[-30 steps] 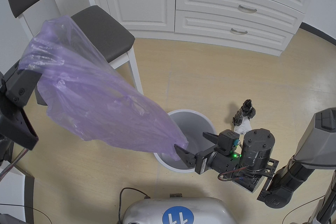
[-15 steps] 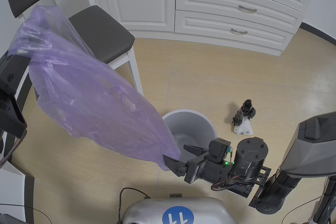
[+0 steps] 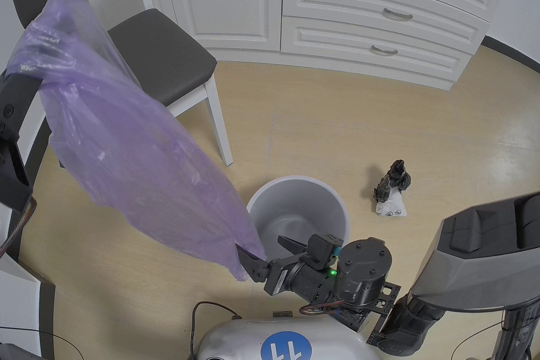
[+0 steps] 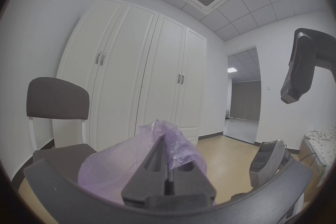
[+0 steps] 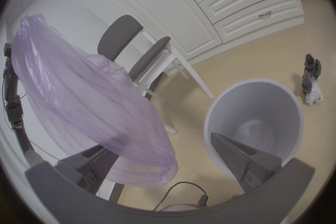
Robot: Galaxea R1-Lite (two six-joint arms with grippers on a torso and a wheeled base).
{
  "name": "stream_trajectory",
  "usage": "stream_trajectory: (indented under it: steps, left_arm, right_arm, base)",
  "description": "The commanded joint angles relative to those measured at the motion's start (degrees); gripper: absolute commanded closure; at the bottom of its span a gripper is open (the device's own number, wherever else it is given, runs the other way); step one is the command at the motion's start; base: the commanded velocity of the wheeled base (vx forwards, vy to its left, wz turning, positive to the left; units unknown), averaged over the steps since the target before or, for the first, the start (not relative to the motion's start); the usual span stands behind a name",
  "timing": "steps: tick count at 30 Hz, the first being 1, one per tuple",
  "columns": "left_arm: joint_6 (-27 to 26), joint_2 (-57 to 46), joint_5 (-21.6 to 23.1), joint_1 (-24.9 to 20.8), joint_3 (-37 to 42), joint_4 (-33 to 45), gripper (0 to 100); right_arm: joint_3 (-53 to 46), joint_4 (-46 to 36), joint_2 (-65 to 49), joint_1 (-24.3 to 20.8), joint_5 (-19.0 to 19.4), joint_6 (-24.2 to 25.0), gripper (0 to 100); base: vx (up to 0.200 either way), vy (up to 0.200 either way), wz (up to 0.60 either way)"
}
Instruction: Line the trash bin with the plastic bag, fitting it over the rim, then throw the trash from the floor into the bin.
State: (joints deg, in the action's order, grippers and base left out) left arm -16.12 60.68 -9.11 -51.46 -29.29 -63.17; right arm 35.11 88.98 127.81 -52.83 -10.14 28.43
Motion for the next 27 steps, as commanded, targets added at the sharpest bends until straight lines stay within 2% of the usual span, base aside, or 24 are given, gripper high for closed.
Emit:
stream_trajectory:
  steps: [1, 10, 19, 22, 27]
  left_arm:
    - [0.0, 0.1, 0.0, 0.0, -0.2, 0.0, 100]
    - [0.0, 0.8, 0.0, 0.0, -0.3, -1.5, 100]
    - [0.0, 0.8, 0.0, 0.0, -0.3, -1.6, 100]
    - [0.0, 0.8, 0.0, 0.0, -0.2, -1.6, 100]
    - [0.0, 0.9, 0.0, 0.0, -0.2, -1.6, 100]
  right_arm:
    - [2.7, 1.0, 3.5, -0.8, -1.6, 0.1, 0]
    - [5.1, 1.0, 7.8, -2.1, -3.3, 0.4, 0]
    - [7.2, 1.0, 10.9, -2.4, -3.8, 3.0, 0]
    - [7.4, 1.0, 9.7, -2.3, -5.5, 2.9, 0]
    - [7.6, 1.0, 5.2, -1.7, -5.9, 2.3, 0]
  base:
    - [0.0, 0.0, 0.0]
    - [0.0, 0.0, 0.0]
    - [0.0, 0.0, 0.0]
    - [0.0, 0.0, 0.0]
    - [0.0, 0.0, 0.0]
